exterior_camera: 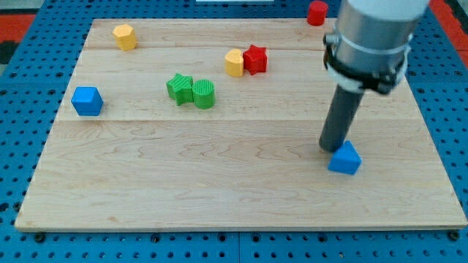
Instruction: Bring the heart and red star at the right side of the green blocks
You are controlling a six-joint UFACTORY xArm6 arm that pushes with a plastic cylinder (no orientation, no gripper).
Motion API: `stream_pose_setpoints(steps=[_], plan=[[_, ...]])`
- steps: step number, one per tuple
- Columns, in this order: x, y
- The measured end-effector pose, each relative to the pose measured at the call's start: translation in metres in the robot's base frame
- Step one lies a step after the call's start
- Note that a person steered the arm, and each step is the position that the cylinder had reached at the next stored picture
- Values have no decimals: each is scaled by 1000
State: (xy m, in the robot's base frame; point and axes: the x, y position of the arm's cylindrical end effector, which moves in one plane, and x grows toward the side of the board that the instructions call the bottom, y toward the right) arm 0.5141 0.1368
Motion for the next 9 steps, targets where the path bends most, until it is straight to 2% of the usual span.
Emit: stream_pose_setpoints(steps=[2, 3, 4, 6, 7, 9], plan=[[-17, 0], [-45, 9], [-90, 26], [-93, 30], [-159, 71], [-191, 52]])
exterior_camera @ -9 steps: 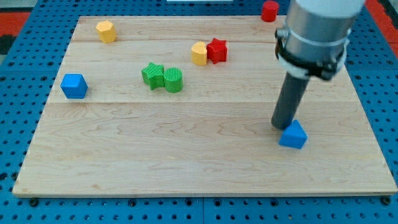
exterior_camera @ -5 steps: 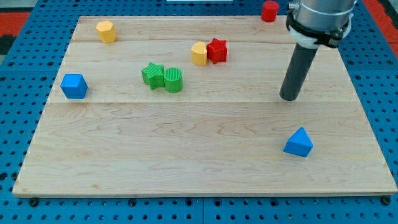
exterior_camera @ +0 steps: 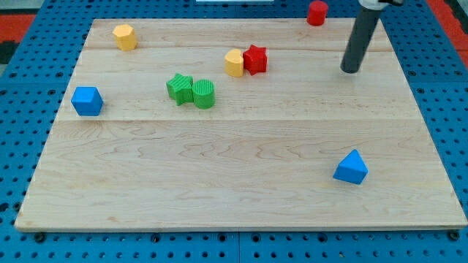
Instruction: Bring the heart and red star at the right side of the green blocks
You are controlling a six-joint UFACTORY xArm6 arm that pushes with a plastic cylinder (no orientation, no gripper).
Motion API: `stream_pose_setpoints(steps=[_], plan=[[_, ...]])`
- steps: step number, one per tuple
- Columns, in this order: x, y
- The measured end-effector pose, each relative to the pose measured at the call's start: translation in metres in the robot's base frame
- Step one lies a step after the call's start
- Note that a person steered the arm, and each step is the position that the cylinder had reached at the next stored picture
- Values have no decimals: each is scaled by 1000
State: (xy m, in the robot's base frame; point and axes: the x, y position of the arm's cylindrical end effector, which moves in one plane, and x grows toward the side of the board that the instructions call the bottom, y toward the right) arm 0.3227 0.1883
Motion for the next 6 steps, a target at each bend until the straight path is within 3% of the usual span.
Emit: stream_pose_setpoints(steps=[2, 3, 4, 5, 6], plan=[[-57, -66], [-60, -142], [-27, -174], [47, -168], [85, -158]])
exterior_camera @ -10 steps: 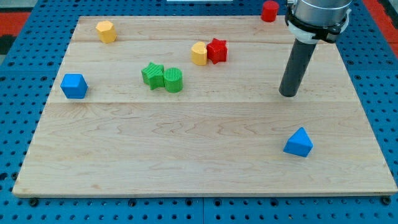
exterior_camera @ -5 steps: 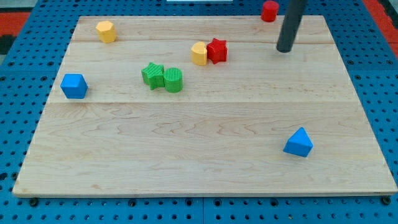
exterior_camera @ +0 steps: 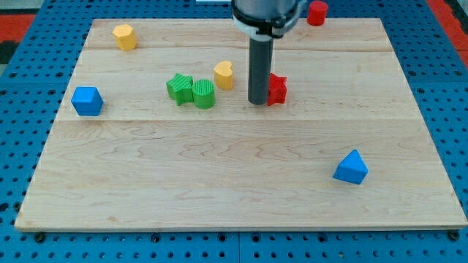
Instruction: Bring the heart and red star at the right side of the green blocks
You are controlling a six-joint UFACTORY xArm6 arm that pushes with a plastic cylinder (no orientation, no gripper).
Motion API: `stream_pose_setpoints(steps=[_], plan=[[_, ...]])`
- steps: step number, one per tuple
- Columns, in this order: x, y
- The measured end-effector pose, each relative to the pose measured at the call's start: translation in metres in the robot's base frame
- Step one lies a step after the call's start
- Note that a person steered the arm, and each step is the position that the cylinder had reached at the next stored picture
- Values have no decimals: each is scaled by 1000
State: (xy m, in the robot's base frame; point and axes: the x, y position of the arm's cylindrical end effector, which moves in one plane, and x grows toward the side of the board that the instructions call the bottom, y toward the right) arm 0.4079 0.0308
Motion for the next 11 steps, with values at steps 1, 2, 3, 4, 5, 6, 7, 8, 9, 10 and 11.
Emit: stream_pose_setpoints(steps=[1, 2, 3, 4, 5, 6, 7, 8, 9, 10, 11], plan=[[-50, -10], [-78, -11], [-92, -56], [-96, -97], [-63, -94], [-58, -61], [-79, -59], [-36, -44], [0, -44], [-35, -44], [-56, -36]])
